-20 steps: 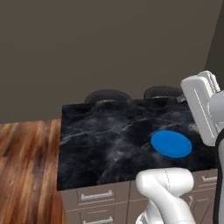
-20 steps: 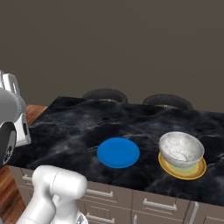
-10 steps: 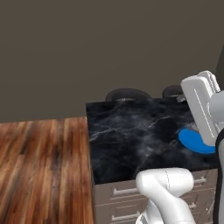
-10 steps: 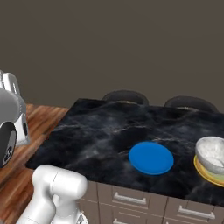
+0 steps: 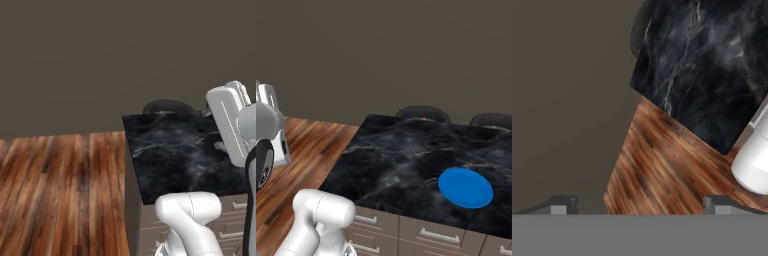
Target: Move the bowls from the cabinet to the plates on the dining table.
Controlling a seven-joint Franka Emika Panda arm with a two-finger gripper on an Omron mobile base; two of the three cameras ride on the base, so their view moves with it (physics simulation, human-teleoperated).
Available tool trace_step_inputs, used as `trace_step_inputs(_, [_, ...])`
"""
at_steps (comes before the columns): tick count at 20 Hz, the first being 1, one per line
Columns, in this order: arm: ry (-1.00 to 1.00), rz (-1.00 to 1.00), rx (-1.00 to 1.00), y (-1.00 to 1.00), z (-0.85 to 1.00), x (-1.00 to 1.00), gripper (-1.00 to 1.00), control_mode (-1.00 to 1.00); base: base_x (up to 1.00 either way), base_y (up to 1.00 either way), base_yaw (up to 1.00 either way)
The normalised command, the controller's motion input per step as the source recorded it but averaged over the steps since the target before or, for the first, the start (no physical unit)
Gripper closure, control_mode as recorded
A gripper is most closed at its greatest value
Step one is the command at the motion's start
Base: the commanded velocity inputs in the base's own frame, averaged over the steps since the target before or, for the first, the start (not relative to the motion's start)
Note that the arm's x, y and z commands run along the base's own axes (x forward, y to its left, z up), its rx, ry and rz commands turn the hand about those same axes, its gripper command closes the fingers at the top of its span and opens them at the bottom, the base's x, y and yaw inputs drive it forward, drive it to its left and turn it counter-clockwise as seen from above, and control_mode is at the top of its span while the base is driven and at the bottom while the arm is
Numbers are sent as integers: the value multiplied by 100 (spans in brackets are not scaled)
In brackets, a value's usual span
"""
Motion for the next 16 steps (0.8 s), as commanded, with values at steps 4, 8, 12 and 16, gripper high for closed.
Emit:
trace_step_inputs(4, [0, 0, 0, 0, 0, 0, -100, 100, -18, 50, 11])
trace_step_inputs(8, [0, 0, 0, 0, 0, 0, -100, 100, -17, 49, 12])
trace_step_inputs(12, [0, 0, 0, 0, 0, 0, -100, 100, -17, 48, 12])
trace_step_inputs(16, [0, 0, 0, 0, 0, 0, -100, 100, -17, 48, 12])
